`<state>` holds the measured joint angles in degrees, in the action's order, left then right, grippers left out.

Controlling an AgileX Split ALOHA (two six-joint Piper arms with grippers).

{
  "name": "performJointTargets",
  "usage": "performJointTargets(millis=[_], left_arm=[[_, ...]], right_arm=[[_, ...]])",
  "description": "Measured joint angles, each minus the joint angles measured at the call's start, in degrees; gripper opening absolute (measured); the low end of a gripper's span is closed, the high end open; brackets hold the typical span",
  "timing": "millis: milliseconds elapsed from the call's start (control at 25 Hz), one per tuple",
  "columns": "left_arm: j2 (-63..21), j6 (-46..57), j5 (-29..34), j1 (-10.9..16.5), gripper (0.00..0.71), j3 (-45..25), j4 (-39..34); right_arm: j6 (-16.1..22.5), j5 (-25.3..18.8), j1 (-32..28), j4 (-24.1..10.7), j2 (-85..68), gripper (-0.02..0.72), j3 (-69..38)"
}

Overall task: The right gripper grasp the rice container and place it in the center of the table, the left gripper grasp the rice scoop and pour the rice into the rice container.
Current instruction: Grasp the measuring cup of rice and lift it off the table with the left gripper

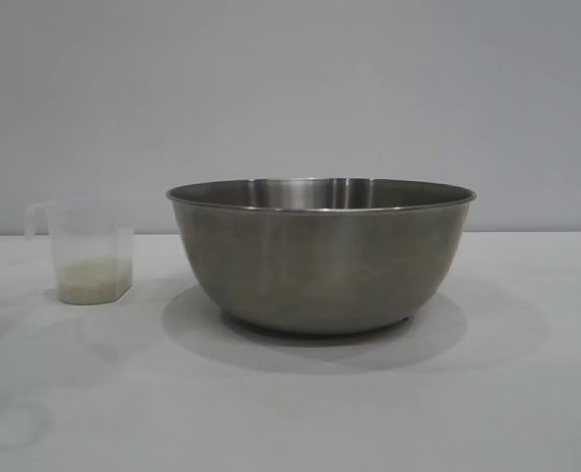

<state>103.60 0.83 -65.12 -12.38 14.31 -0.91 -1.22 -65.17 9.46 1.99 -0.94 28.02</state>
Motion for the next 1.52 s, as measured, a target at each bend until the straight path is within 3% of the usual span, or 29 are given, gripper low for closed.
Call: performJointTargets(millis=[880,1520], left_arm=[[9.5,-0.1,0.0,0.0,0.282,8.5,-0.2],[11.3,-1.5,0.0,0.0,0.282,12.2,1.3]], right_arm=[[0.0,0.0,0.0,0.0,0.0,0.505,0.0],[0.0,0.0,0.0,0.0,0.0,0.505,0.0]])
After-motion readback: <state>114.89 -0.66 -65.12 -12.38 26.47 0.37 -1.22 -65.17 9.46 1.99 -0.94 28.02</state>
